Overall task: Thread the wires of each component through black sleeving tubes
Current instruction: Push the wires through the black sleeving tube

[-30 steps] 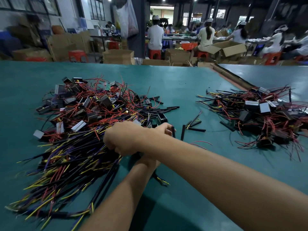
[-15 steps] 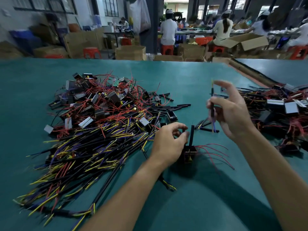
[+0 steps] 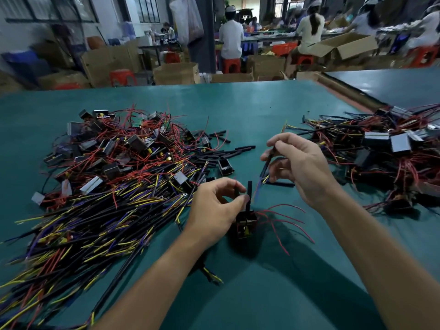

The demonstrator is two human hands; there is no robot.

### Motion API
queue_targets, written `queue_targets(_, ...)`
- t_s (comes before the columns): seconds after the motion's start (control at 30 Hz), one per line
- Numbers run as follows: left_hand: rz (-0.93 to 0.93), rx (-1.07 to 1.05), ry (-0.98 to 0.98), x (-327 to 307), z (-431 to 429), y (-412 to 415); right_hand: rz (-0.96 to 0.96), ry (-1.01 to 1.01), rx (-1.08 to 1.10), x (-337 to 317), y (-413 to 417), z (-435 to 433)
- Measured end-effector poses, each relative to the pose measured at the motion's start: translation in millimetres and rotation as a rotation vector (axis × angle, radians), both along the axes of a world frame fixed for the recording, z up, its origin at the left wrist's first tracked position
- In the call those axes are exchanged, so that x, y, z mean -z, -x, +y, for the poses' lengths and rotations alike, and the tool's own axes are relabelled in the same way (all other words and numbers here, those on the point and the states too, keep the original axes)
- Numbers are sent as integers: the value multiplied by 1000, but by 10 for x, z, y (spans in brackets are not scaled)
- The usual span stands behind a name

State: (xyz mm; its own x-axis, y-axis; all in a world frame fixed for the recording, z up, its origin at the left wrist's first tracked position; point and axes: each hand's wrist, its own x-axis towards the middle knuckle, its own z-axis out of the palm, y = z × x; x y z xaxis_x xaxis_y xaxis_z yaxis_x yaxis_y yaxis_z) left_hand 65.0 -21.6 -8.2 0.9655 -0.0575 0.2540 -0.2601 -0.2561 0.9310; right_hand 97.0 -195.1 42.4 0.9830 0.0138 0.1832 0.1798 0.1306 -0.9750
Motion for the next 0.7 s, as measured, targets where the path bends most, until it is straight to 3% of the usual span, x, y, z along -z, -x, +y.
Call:
queue_targets(0.3,40,52,153,-29,1,23,-92,176,94,52,9,73)
queue_targets(0.7,85,179,16,-43,29,48,-63,172,103,33,39,101)
